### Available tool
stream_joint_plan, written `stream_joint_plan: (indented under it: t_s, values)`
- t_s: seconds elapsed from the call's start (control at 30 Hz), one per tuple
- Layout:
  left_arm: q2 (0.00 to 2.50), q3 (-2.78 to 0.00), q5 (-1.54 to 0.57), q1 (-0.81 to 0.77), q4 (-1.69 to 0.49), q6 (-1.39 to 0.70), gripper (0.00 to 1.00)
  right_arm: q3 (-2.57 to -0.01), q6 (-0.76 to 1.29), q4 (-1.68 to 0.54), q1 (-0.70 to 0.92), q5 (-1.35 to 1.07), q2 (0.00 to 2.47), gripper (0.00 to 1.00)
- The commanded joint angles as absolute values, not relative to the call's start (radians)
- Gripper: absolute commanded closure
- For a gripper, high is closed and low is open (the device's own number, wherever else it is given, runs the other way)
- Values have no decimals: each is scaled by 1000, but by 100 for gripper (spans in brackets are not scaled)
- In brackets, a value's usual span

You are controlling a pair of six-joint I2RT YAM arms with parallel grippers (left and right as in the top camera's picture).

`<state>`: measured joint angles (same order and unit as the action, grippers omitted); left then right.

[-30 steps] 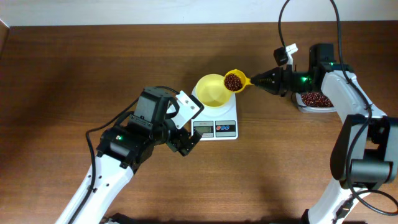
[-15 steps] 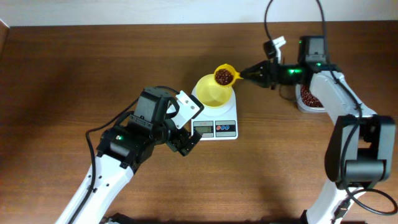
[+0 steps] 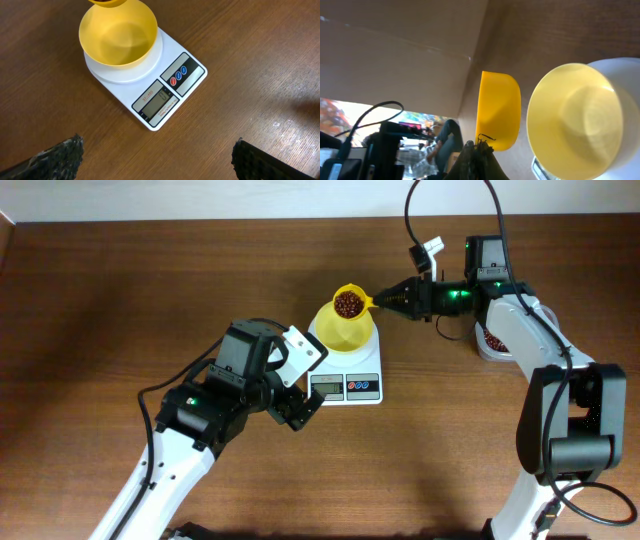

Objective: Scoop item into bowl and weigh 50g on scale
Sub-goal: 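Tilt the scoop with the right gripper to pour beans into the bowl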

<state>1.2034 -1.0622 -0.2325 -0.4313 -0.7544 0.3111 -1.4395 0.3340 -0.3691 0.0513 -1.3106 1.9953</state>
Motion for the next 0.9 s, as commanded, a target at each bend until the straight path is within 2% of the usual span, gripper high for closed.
stream_joint_plan:
  t_s: [0.0, 0.63, 0.87]
  values:
    - [1196, -1062, -247, -427, -752, 308, 1, -1443, 284, -364, 51, -1265, 2004, 96]
    - [1196, -1062, -247, -427, -752, 308, 1, -1443, 48, -362, 52, -1162, 2004, 96]
    - [1196, -1062, -247, -427, -752, 308, 1, -1443, -130, -431, 54, -1127, 2004, 96]
